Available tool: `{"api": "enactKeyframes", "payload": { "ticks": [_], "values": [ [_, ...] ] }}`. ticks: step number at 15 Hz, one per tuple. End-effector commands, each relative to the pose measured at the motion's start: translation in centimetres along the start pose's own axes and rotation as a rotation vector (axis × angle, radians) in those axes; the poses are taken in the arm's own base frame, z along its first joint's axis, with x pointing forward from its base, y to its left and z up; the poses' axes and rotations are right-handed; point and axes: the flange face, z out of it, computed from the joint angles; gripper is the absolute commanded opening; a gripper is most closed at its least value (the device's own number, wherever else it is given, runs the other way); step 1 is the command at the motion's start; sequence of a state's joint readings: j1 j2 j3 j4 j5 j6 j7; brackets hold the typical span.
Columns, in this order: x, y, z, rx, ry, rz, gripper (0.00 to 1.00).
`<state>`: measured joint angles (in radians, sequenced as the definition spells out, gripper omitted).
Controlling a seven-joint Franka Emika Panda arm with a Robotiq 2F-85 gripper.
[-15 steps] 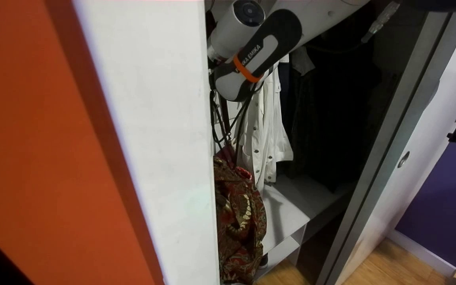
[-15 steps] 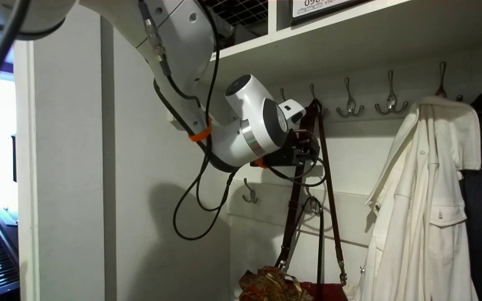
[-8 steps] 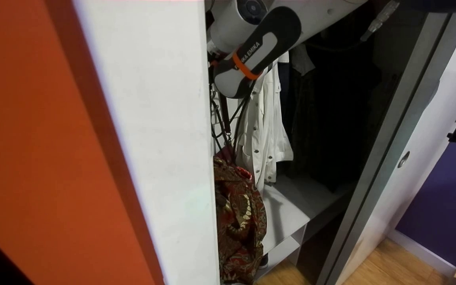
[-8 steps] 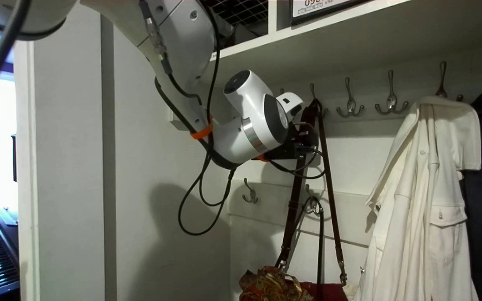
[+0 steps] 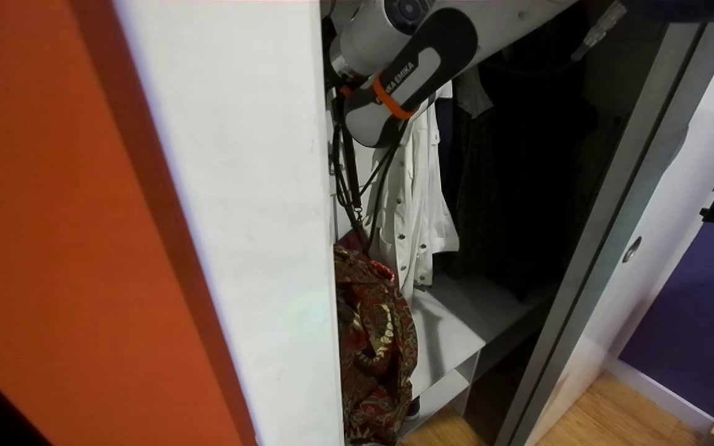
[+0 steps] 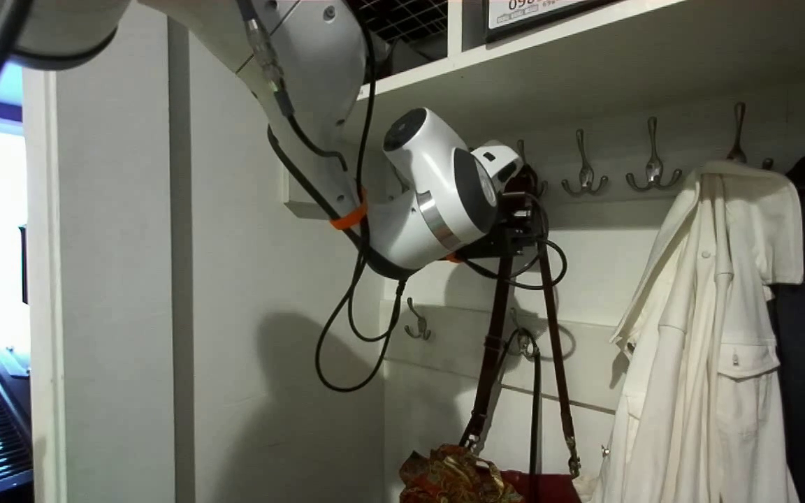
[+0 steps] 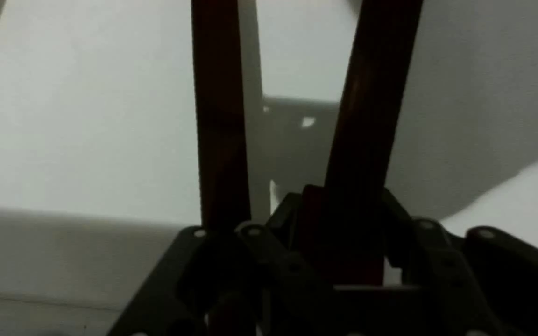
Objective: Move the sling bag from the top hook to the bottom hook
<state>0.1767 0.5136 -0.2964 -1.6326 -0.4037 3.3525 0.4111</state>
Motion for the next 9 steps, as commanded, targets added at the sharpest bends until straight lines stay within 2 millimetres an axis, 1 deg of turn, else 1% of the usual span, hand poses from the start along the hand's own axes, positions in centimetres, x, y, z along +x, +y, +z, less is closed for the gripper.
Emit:
{"api": "enactKeyframes", "payload": {
  "ticks": [1, 3, 4, 6, 7, 9],
  "values": [
    [0.6, 0.2, 0.1, 0.007, 0.055, 0.021, 0.14],
    [0.6, 0.0, 0.1, 0.020, 0.074, 0.027, 0.02],
    [0.7, -0.2, 0.0, 0.028, 0.085, 0.029, 0.00],
    [1.1, -0.4, -0.4, 0.044, 0.122, 0.027, 0.00],
    [1.4, -0.4, -0.8, 0.051, 0.145, 0.023, 0.02],
    [2.0, -0.3, -1.5, 0.060, 0.190, 0.017, 0.00]
  ]
}}
